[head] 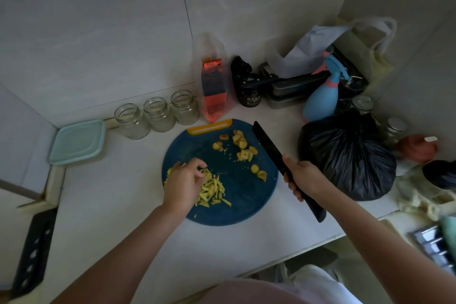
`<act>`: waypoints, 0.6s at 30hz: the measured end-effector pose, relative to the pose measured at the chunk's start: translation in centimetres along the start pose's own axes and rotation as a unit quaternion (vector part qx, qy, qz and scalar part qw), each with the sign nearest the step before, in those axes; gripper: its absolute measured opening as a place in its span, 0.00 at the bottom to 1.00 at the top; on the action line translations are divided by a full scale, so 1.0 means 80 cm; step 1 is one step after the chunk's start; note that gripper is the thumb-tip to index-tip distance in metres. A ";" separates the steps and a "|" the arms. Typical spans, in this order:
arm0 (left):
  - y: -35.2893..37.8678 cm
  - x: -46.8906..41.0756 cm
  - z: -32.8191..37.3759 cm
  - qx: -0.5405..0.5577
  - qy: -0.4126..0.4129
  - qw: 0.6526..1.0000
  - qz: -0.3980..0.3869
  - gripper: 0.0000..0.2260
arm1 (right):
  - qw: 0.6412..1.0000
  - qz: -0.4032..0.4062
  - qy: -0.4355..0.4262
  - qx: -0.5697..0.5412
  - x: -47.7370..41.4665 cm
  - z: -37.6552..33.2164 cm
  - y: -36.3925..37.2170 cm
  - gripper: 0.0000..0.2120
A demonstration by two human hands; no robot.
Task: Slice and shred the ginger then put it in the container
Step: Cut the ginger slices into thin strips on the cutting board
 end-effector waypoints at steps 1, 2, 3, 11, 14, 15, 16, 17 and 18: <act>0.001 -0.001 0.000 -0.008 0.003 1.000 -0.001 0.08 | 1.000 0.006 -0.003 0.004 -0.003 0.001 0.000 0.28; 0.001 -0.003 0.001 -0.017 0.004 1.000 -0.001 0.07 | 1.000 0.010 -0.007 0.009 -0.006 0.001 0.000 0.28; 0.001 -0.003 0.001 -0.027 0.006 1.000 -0.002 0.06 | 1.000 0.014 -0.010 0.015 -0.008 0.001 0.001 0.28; 0.014 -0.020 -0.008 -0.041 0.013 0.998 -0.042 0.09 | 0.998 0.032 -0.032 0.033 -0.026 0.001 0.001 0.28; 0.014 -0.024 -0.003 -0.040 0.022 0.998 -0.053 0.05 | 0.998 0.034 -0.037 0.040 -0.033 0.001 0.000 0.28; 0.013 -0.026 -0.003 -0.024 0.018 0.998 -0.056 0.05 | 0.998 0.034 -0.037 0.042 -0.036 0.002 0.000 0.28; 0.014 -0.028 -0.003 -0.007 0.008 0.998 -0.064 0.09 | 0.998 0.035 -0.037 0.044 -0.039 0.003 0.001 0.29; 0.014 -0.031 -0.001 0.005 -0.001 0.997 -0.074 0.12 | 0.998 0.035 -0.037 0.046 -0.041 0.003 0.001 0.29; 0.014 -0.034 0.002 0.013 -0.005 0.997 -0.081 0.14 | 0.997 0.035 -0.039 0.049 -0.044 0.004 0.001 0.29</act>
Point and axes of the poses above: each hand's wrist, its own x-axis away from the middle knuckle, its own y-axis out of the palm, z = x × y, the point moved 4 cm from there along -x, towards the middle knuckle, and after that the axes turned 15 degrees about -z, right-handed, at the moved point
